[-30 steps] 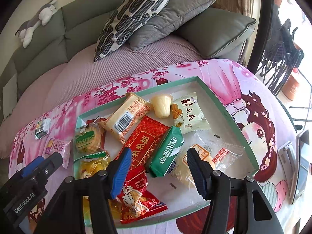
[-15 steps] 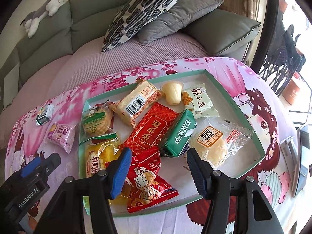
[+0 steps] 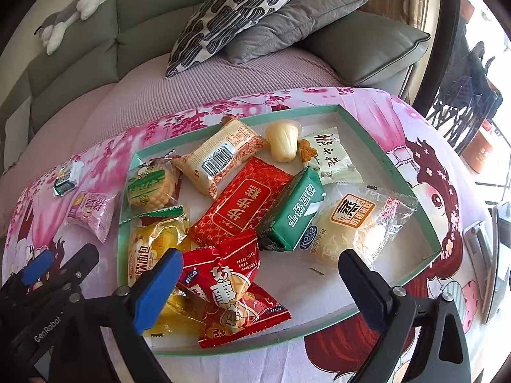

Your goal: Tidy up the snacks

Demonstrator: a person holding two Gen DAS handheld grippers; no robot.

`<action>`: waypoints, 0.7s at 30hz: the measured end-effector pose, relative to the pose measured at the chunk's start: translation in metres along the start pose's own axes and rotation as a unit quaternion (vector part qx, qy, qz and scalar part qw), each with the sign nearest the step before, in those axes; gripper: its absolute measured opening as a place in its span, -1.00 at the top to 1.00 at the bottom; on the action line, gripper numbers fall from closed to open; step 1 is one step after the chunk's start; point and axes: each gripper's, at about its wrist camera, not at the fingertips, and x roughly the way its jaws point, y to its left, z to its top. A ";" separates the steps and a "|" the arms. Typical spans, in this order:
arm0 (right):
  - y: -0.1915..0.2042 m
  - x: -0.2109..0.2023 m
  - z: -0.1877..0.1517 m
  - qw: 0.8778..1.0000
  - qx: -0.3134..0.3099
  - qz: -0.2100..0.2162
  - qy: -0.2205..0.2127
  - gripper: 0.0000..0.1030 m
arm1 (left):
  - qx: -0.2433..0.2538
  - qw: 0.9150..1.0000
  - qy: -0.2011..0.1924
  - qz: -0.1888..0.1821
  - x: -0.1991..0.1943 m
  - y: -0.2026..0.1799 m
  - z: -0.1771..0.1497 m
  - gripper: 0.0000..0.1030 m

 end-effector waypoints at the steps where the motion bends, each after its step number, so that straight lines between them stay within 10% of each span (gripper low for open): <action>1: -0.001 0.000 0.000 1.000 0.001 0.000 0.000 -0.96 | -0.003 1.000 -0.001 0.001 0.000 0.001 0.000 -0.82; 21: -0.002 -0.011 -0.004 1.000 -0.003 -0.006 -0.011 -1.00 | -0.034 0.999 -0.017 0.006 -0.012 0.018 -0.004 -0.92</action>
